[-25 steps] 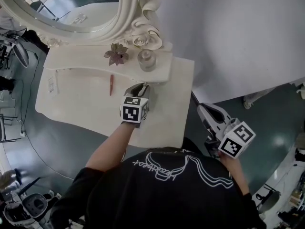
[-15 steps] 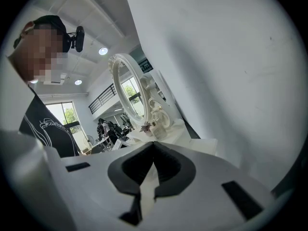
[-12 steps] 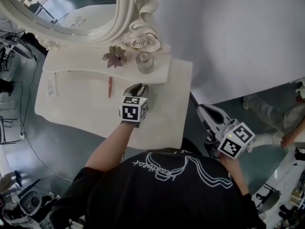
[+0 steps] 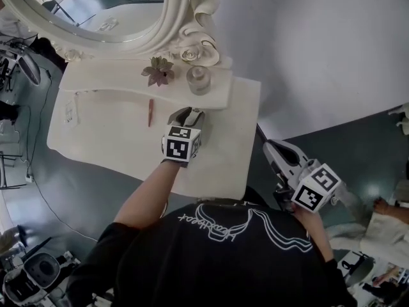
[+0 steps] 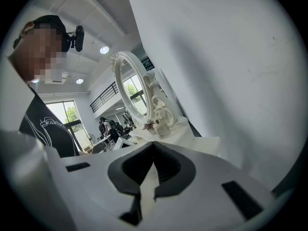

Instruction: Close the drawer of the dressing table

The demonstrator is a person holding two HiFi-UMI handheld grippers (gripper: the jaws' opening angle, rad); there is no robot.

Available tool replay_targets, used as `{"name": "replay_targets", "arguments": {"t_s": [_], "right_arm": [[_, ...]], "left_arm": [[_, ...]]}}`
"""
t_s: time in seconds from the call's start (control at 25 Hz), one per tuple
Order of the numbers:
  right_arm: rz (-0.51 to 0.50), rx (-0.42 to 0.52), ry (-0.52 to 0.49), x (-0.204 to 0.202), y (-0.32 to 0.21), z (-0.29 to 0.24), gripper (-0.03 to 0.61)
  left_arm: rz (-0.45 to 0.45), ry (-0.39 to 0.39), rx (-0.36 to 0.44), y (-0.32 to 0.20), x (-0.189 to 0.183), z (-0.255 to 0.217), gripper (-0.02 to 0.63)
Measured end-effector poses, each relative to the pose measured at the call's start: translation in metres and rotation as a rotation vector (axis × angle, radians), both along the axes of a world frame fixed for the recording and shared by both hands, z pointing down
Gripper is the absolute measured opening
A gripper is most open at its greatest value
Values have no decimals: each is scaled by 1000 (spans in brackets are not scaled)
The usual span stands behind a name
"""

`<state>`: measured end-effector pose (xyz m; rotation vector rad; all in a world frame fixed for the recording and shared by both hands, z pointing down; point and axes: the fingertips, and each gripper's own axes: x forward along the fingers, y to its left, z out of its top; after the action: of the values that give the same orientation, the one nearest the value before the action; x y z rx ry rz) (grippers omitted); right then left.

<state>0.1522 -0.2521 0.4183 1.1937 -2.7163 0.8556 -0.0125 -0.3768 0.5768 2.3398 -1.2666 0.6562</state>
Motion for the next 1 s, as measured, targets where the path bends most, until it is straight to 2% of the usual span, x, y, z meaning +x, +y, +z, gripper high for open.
{"name": "replay_targets", "arguments": {"t_s": [0.12,0.32,0.4,0.52,0.64,0.8,0.88,1.0], "right_arm": [[-18,7,21,-7,6,0,5],[-34,12,17,-20,16,-2,5],[-39,15,15,-25,20,-5,5],[-51,30,16,-36,27,-9,5],[-62,43,5,-48,33,-13,5],[-80,57,-17,-66,42,-19,5],[-92,69,-23,-77,46,-22,5],[-107,95,-28,-93,52,-28,5]], "left_arm": [[19,22,7,8,0,-9,178],[41,82,45,26,-2,-45,179],[54,120,57,36,-4,-66,179],[122,209,69,59,-1,-101,170],[169,259,92,82,-5,-131,107],[216,355,120,110,-11,-171,64],[239,397,131,125,-15,-187,23],[281,467,128,146,-20,-203,5]]}}
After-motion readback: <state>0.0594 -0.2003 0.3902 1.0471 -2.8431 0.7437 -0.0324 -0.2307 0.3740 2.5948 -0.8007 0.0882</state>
